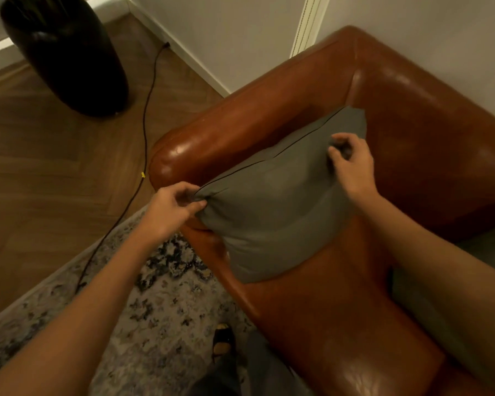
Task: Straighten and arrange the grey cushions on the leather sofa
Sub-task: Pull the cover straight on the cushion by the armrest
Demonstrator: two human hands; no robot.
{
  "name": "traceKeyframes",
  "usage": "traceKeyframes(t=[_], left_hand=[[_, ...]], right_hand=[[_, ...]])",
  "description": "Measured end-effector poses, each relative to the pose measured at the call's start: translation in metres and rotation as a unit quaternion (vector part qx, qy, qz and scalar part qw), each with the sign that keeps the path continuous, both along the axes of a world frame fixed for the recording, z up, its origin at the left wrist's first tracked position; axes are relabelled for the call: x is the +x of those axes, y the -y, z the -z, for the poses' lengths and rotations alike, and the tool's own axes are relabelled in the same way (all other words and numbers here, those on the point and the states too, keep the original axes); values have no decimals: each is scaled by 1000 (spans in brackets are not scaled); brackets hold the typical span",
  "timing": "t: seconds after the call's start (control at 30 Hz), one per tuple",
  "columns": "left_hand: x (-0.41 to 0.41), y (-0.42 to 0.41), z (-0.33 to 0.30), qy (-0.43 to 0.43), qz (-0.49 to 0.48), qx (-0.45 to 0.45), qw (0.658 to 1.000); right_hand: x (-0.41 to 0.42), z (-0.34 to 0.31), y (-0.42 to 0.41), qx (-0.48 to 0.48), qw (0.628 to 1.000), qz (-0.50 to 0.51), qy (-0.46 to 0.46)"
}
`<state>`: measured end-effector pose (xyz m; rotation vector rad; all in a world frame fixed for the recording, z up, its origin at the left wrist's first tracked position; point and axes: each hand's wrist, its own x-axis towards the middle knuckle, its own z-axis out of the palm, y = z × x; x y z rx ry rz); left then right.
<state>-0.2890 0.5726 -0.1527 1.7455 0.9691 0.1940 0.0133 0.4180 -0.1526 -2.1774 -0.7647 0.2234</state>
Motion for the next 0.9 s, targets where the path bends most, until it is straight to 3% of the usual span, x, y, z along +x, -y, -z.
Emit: traceKeyframes(t=[0.17,0.23,0.37,0.57,0.7,0.9], left_hand=[[29,-27,-34,-175,130,-49,975],[50,-33,-46,-221,158,-24,962],[113,-29,-54,-188,154,118,963],[241,1,-36,-128,186,179,957],[298,25,-18,-139,172,197,955],[324,42,13,-244,187,192,932]], right_hand=[[79,-9,-3,-56,996,42,-61],[105,-9,-8,-66,993,46,-81],[144,-8,-25,-86,988,33,-122],[183,1,-48,-110,969,-7,-223],[193,1,-56,-90,942,-26,-323],[196,16,-58,-75,973,-15,-218]])
